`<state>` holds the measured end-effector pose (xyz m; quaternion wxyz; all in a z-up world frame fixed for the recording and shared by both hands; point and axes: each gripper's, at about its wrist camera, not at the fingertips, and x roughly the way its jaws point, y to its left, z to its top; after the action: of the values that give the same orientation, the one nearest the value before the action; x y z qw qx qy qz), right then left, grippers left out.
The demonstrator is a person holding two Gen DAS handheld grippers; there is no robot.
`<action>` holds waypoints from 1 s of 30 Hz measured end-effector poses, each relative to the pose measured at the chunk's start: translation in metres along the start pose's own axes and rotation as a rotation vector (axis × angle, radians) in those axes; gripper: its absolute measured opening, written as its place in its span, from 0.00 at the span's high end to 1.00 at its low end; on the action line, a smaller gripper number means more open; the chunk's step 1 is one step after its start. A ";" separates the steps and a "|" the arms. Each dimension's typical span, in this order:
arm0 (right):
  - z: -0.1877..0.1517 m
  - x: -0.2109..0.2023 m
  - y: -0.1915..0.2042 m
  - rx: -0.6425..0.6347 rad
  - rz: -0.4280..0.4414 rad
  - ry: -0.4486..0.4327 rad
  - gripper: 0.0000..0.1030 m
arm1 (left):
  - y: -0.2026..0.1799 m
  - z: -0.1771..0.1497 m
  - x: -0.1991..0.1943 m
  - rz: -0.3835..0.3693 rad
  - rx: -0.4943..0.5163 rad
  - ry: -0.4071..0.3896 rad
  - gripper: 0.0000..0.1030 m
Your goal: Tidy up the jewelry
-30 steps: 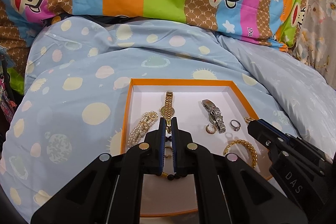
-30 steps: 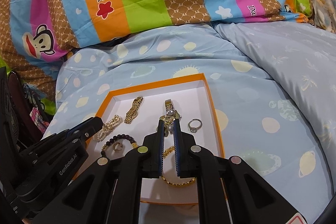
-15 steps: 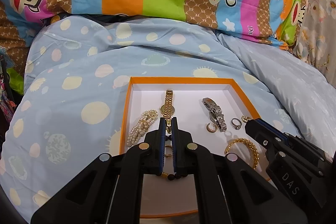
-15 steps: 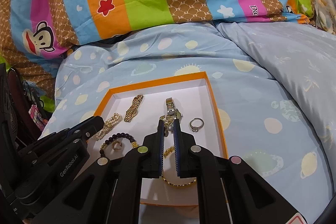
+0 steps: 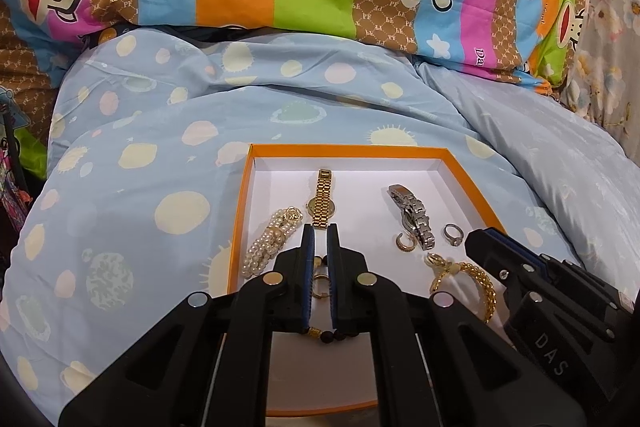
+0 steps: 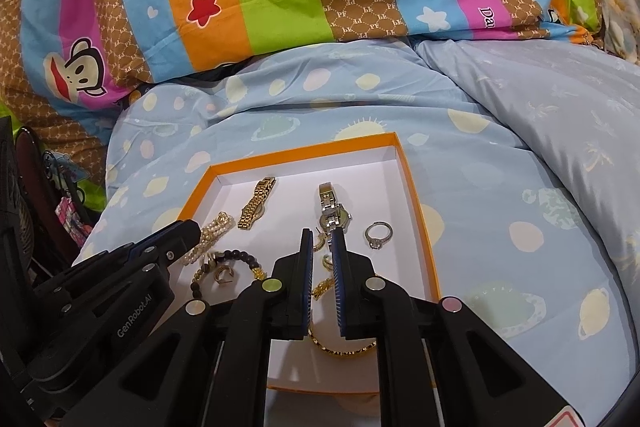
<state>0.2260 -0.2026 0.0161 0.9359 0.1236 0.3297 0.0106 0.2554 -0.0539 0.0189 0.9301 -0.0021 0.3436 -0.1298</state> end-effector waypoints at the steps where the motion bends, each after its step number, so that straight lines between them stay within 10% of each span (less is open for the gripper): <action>1: 0.000 0.000 0.000 0.001 0.001 0.002 0.89 | 0.000 0.000 0.000 0.002 -0.001 0.001 0.93; 8: 0.000 -0.002 -0.001 0.008 0.001 -0.007 0.85 | 0.004 0.000 -0.003 0.018 -0.020 -0.021 0.65; 30: -0.029 -0.036 -0.017 0.029 -0.031 -0.031 0.67 | 0.010 -0.038 -0.032 0.085 -0.043 -0.043 0.53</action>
<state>0.1790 -0.2166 0.0119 0.9391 0.1324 0.3170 -0.0108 0.2104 -0.0337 0.0097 0.9416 -0.0102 0.3262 -0.0827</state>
